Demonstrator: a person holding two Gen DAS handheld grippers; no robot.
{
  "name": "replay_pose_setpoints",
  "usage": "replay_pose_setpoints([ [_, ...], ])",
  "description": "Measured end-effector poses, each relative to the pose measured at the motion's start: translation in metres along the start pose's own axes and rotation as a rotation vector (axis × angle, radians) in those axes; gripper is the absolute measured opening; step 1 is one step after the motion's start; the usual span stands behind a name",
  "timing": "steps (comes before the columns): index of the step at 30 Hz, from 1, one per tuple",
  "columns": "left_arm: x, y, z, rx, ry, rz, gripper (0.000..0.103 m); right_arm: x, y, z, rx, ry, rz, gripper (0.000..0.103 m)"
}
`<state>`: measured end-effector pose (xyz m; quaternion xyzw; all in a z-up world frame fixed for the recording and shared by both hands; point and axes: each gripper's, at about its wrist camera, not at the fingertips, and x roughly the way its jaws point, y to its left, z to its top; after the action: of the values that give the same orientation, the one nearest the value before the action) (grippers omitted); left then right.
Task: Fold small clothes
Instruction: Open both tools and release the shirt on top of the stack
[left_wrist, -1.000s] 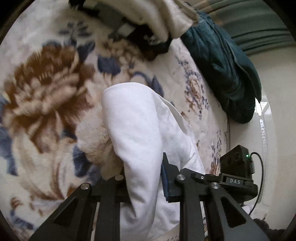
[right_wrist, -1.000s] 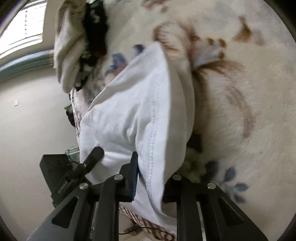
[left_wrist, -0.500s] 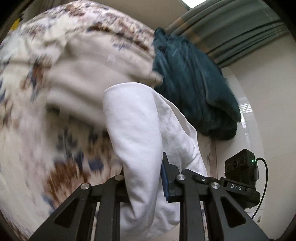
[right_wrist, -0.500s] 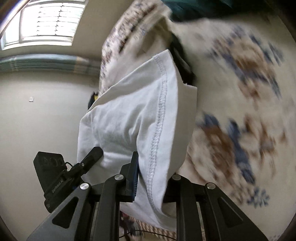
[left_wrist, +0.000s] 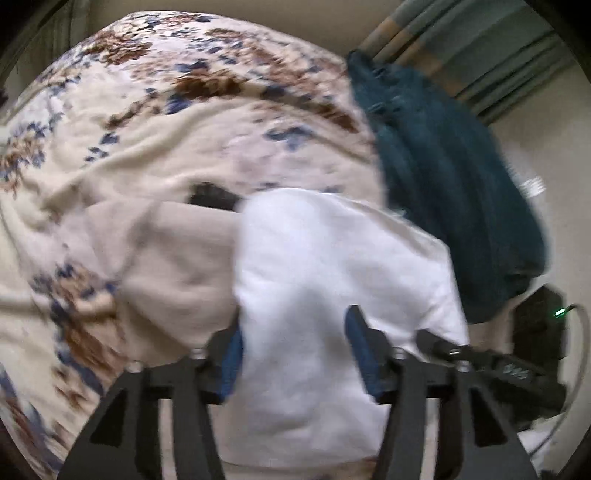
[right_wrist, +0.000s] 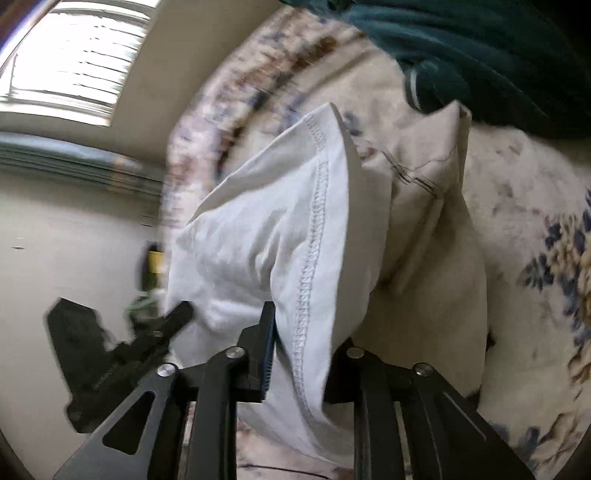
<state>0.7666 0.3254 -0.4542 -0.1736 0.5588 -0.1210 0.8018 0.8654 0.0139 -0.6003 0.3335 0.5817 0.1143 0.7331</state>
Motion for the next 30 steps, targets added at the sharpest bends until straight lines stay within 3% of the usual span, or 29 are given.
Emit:
replay_pose_setpoints([
  [1, 0.002, 0.006, 0.0, 0.014, -0.005, 0.016, 0.075, 0.006, -0.006, 0.001, -0.001, -0.009, -0.02, 0.035],
  [3, -0.006, 0.01, -0.006, 0.04, -0.037, 0.033, 0.078, 0.005, -0.006, 0.002, -0.026, -0.038, -0.066, 0.061],
  [7, -0.024, 0.013, -0.038, 0.044, -0.1, 0.031, 0.079, -0.018, 0.005, -0.021, -0.143, -0.115, -0.166, 0.068],
  [10, -0.013, 0.008, -0.063, 0.115, -0.067, 0.149, 0.079, -0.017, 0.007, -0.044, -0.201, -0.094, -0.291, 0.07],
  [12, -0.009, 0.009, -0.074, 0.121, -0.048, 0.191, 0.079, -0.012, 0.002, -0.057, -0.22, -0.074, -0.389, 0.081],
  [15, -0.032, 0.004, -0.082, 0.112, -0.111, 0.254, 0.079, -0.027, 0.011, -0.079, -0.268, -0.112, -0.529, 0.097],
  [17, -0.057, -0.008, -0.09, 0.13, -0.158, 0.326, 0.079, -0.049, 0.025, -0.096, -0.314, -0.193, -0.616, 0.101],
  [20, -0.094, -0.028, -0.104, 0.162, -0.211, 0.366, 0.079, -0.092, 0.042, -0.124, -0.328, -0.297, -0.676, 0.102],
  [24, -0.141, -0.052, -0.124, 0.176, -0.246, 0.398, 0.097, -0.146, 0.064, -0.158, -0.323, -0.382, -0.695, 0.103],
  [30, -0.219, -0.09, -0.162, 0.173, -0.309, 0.399, 0.1, -0.238, 0.101, -0.221, -0.349, -0.457, -0.691, 0.103],
])
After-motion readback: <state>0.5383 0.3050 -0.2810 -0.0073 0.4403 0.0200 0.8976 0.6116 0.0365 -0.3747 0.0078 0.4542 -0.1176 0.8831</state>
